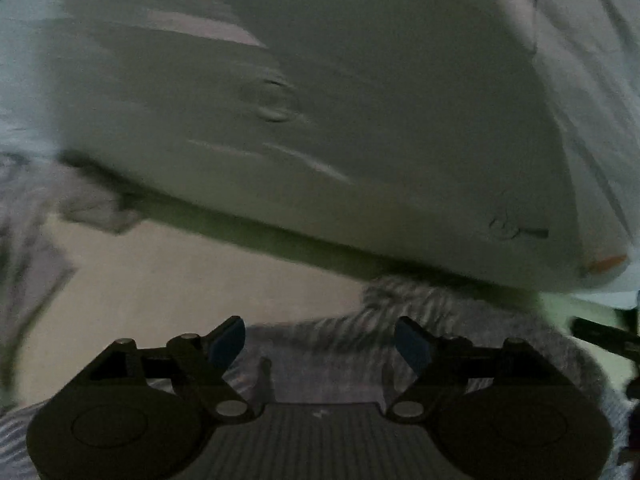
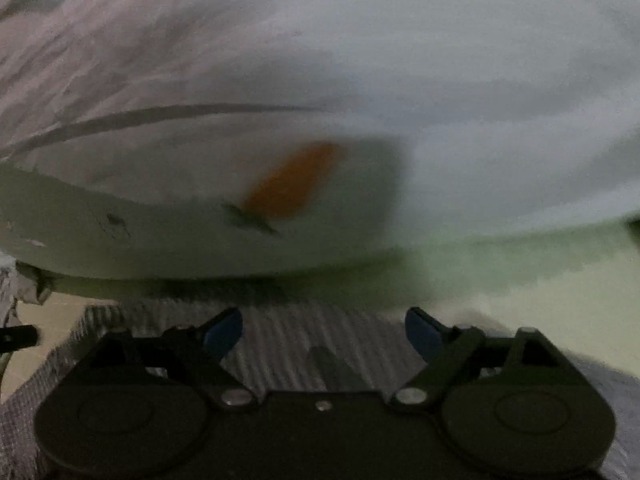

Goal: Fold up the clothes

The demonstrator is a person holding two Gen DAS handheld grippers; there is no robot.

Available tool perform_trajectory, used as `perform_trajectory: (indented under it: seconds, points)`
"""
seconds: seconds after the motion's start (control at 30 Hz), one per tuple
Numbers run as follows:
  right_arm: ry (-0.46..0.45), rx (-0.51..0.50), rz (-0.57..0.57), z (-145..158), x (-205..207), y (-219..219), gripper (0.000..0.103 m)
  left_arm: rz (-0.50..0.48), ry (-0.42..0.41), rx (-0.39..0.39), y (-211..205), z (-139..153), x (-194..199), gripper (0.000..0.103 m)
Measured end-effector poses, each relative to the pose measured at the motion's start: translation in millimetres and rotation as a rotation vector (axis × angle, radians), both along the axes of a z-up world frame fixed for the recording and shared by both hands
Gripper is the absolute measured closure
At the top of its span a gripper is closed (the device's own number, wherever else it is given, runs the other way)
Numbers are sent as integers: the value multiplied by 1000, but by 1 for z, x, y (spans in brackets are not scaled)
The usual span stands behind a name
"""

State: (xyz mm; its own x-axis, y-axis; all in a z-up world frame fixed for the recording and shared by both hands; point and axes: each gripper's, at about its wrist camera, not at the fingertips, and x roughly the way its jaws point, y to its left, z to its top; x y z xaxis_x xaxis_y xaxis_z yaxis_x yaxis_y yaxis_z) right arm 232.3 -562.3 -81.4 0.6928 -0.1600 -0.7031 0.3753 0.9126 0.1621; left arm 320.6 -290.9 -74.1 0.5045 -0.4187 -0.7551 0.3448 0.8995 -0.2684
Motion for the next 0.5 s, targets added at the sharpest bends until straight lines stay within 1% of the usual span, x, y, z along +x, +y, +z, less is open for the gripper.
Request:
perform_trajectory:
  seconds: [0.07, 0.13, 0.17, 0.2, 0.23, 0.27, 0.3, 0.33, 0.37, 0.4, 0.43, 0.47, 0.5]
  points:
    - [15, 18, 44, -11, 28, 1, 14, -32, 48, -34, -17, -12, 17, 20]
    - [46, 48, 83, -24, 48, 0, 14, -48, 102, -49, -30, -26, 29, 21]
    - [64, 67, 99, -31, 56, -1, 18, -57, 128, -58, -35, -33, 34, 22]
    - [86, 92, 111, -37, 61, -2, 28, -75, 164, -79, -39, -40, 38, 23]
    - [108, 116, 124, -43, 66, -3, 34, -100, 209, -108, -43, -48, 43, 25]
    - [122, 129, 135, -47, 68, -3, 50, -118, 238, -133, -46, -54, 46, 35]
    - [126, 124, 146, -49, 68, -2, 61, -133, 250, -138, -50, -59, 49, 51]
    - [129, 119, 156, -50, 68, -1, 67, -149, 257, -135, -55, -63, 51, 60]
    - [121, 111, 159, -49, 67, -1, 93, -162, 259, -127, -60, -65, 53, 81]
    - [97, 98, 151, -45, 66, -3, 103, -169, 249, -122, -65, -66, 55, 86]
    - [72, 85, 142, -41, 65, -5, 103, -174, 235, -119, -69, -67, 57, 88]
    - [47, 72, 133, -37, 64, -7, 103, -175, 216, -118, -72, -65, 58, 93]
    - [23, 59, 125, -33, 63, -8, 103, -166, 190, -123, -74, -62, 60, 95]
